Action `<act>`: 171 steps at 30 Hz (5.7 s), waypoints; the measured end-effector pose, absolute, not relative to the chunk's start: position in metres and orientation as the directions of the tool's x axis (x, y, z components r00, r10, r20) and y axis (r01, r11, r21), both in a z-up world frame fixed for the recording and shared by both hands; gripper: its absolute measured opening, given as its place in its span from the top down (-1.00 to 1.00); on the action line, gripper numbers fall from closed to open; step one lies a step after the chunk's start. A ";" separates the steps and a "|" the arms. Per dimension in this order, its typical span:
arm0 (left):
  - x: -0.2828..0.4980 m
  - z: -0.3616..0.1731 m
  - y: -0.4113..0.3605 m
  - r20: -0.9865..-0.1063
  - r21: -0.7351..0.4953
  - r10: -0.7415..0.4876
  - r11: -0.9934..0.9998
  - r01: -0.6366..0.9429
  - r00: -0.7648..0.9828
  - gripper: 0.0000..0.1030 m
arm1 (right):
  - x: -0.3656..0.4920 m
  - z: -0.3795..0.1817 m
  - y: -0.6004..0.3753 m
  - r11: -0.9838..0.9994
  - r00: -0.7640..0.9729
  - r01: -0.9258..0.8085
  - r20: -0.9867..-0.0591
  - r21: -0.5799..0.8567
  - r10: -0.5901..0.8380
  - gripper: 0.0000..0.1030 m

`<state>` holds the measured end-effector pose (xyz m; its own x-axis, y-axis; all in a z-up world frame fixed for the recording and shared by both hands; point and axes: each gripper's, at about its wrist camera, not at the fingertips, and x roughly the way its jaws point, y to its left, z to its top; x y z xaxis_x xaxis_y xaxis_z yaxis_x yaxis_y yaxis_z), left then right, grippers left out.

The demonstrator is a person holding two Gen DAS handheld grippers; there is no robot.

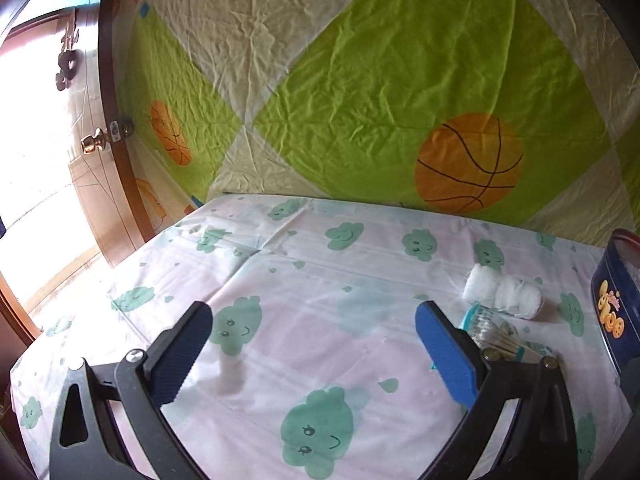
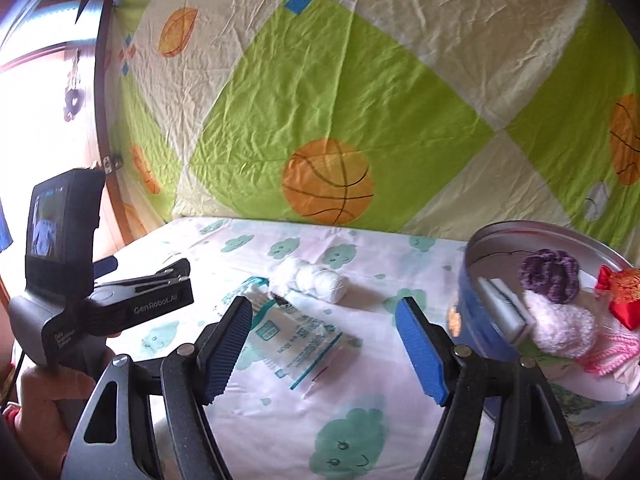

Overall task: Organize soft objects
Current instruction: 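Grasp the cotton swab pack with the right tool while the left tool grasps the white cotton roll, then carry the cotton roll with the left tool and swab pack with the right tool over the tin, then lower the cotton roll and swab pack into the tin and open both tools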

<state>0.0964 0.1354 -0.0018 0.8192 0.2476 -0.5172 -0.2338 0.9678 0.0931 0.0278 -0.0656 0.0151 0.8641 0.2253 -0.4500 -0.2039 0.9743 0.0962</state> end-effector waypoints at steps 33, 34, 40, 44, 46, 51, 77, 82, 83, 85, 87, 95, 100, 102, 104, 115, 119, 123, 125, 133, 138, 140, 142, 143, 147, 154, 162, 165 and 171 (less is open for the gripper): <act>0.104 0.003 0.119 -0.507 -0.009 0.014 1.000 -0.022 0.862 -0.99 | 0.031 0.023 -0.091 0.972 0.836 -0.190 -0.496 0.140 0.235 0.41; 0.107 0.004 0.110 -0.509 -0.015 -0.015 1.000 0.009 0.861 -0.99 | 0.021 0.027 -0.101 0.976 0.857 -0.162 -0.469 0.148 0.213 0.41; 0.150 -0.002 0.035 -0.610 0.062 -0.105 0.982 0.179 0.786 -0.99 | -0.008 0.032 -0.130 0.993 0.929 -0.051 -0.361 0.107 0.087 0.41; 0.176 -0.014 0.000 -0.668 0.117 -0.095 0.966 0.231 0.738 -0.99 | -0.003 0.032 -0.136 0.991 0.929 -0.047 -0.359 0.123 0.089 0.41; 0.188 -0.021 -0.011 -0.703 0.139 -0.081 0.959 0.249 0.707 -0.99 | 0.000 0.031 -0.136 0.992 0.927 -0.052 -0.365 0.115 0.091 0.41; 0.213 -0.038 -0.008 -0.785 0.098 -0.068 0.968 0.231 0.615 -0.56 | -0.001 0.032 -0.138 0.989 0.925 -0.055 -0.367 0.135 0.102 0.41; 0.107 0.032 -0.032 -0.484 -0.034 -0.160 0.986 0.164 0.860 -0.56 | -0.010 0.052 -0.189 0.986 0.962 0.090 -0.268 0.138 -0.051 0.41; 0.095 0.034 -0.053 -0.472 -0.025 -0.165 0.984 0.175 0.866 -0.56 | -0.008 0.053 -0.209 0.983 0.962 0.124 -0.257 0.133 -0.087 0.41; 0.093 0.034 -0.057 -0.472 -0.026 -0.168 0.984 0.176 0.865 -0.55 | -0.008 0.053 -0.214 0.982 0.962 0.133 -0.256 0.134 -0.095 0.41; 0.091 0.035 -0.063 -0.475 -0.034 -0.173 0.983 0.178 0.863 -0.55 | -0.007 0.054 -0.224 0.979 0.961 0.149 -0.252 0.136 -0.111 0.41; 0.088 0.036 -0.071 -0.475 -0.038 -0.181 0.982 0.185 0.861 -0.55 | -0.007 0.055 -0.233 0.976 0.960 0.168 -0.247 0.135 -0.131 0.41; 0.082 0.042 -0.099 -0.465 -0.029 -0.202 0.977 0.213 0.862 -0.55 | -0.005 0.054 -0.270 0.963 0.949 0.227 -0.254 0.148 -0.185 0.41; 0.078 0.043 -0.114 -0.461 -0.023 -0.215 0.973 0.231 0.861 -0.55 | -0.006 0.056 -0.283 0.955 0.945 0.254 -0.250 0.156 -0.211 0.41; 0.077 0.043 -0.119 -0.459 -0.019 -0.217 0.972 0.235 0.861 -0.55 | -0.008 0.057 -0.288 0.951 0.944 0.262 -0.246 0.162 -0.218 0.41; 0.075 0.043 -0.124 -0.459 -0.017 -0.223 0.970 0.242 0.860 -0.55 | -0.008 0.058 -0.292 0.948 0.944 0.266 -0.245 0.173 -0.220 0.41; 0.064 0.050 -0.131 -0.445 -0.022 -0.236 0.967 0.253 0.864 -0.55 | -0.028 0.068 -0.298 0.941 0.953 0.273 -0.188 0.197 -0.238 0.41; 0.057 0.053 -0.137 -0.441 -0.015 -0.240 0.965 0.261 0.865 -0.55 | -0.038 0.068 -0.306 0.936 0.952 0.284 -0.177 0.207 -0.250 0.41; 0.048 0.056 -0.145 -0.434 -0.003 -0.249 0.961 0.275 0.866 -0.55 | -0.052 0.066 -0.316 0.934 0.948 0.300 -0.173 0.194 -0.268 0.41; 0.043 0.057 -0.150 -0.433 0.000 -0.258 0.958 0.287 0.863 -0.55 | -0.061 0.065 -0.324 0.928 0.944 0.313 -0.177 0.201 -0.280 0.41; 0.021 0.055 -0.172 -0.445 -0.012 -0.302 0.943 0.331 0.843 -0.55 | -0.093 0.057 -0.347 0.905 0.919 0.380 -0.194 0.190 -0.344 0.41; 0.009 0.056 -0.186 -0.449 -0.016 -0.325 0.934 0.357 0.832 -0.56 | -0.103 0.055 -0.350 0.910 0.912 0.388 -0.204 0.145 -0.356 0.41; 0.007 0.058 -0.192 -0.450 -0.022 -0.341 0.928 0.371 0.825 -0.56 | -0.104 0.055 -0.352 0.913 0.911 0.388 -0.206 0.124 -0.358 0.41; 0.006 0.061 -0.200 -0.450 -0.023 -0.350 0.924 0.381 0.822 -0.55 | -0.103 0.058 -0.355 0.917 0.910 0.384 -0.210 0.108 -0.356 0.41; 0.006 0.063 -0.203 -0.448 -0.021 -0.353 0.923 0.385 0.822 -0.55 | -0.101 0.060 -0.357 0.918 0.910 0.382 -0.213 0.103 -0.355 0.41; 0.011 0.074 -0.214 -0.427 0.001 -0.351 0.921 0.388 0.834 -0.55 | -0.090 0.068 -0.363 0.921 0.911 0.379 -0.213 0.090 -0.353 0.41; 0.037 0.085 -0.214 -0.409 0.025 -0.327 0.929 0.369 0.852 -0.56 | -0.057 0.067 -0.370 0.931 0.913 0.357 -0.239 0.080 -0.330 0.41; 0.083 0.073 -0.208 -0.461 0.014 -0.288 0.944 0.331 0.839 -0.55 | -0.013 0.067 -0.364 0.945 0.923 0.311 -0.269 0.101 -0.275 0.41; 0.093 0.068 -0.204 -0.475 0.001 -0.282 0.947 0.321 0.833 -0.55 | -0.002 0.070 -0.355 0.953 0.928 0.290 -0.269 0.092 -0.257 0.41; 0.113 0.063 -0.198 -0.514 -0.004 -0.255 0.955 0.295 0.819 -0.55 | 0.020 0.075 -0.339 0.966 0.932 0.251 -0.282 0.056 -0.226 0.41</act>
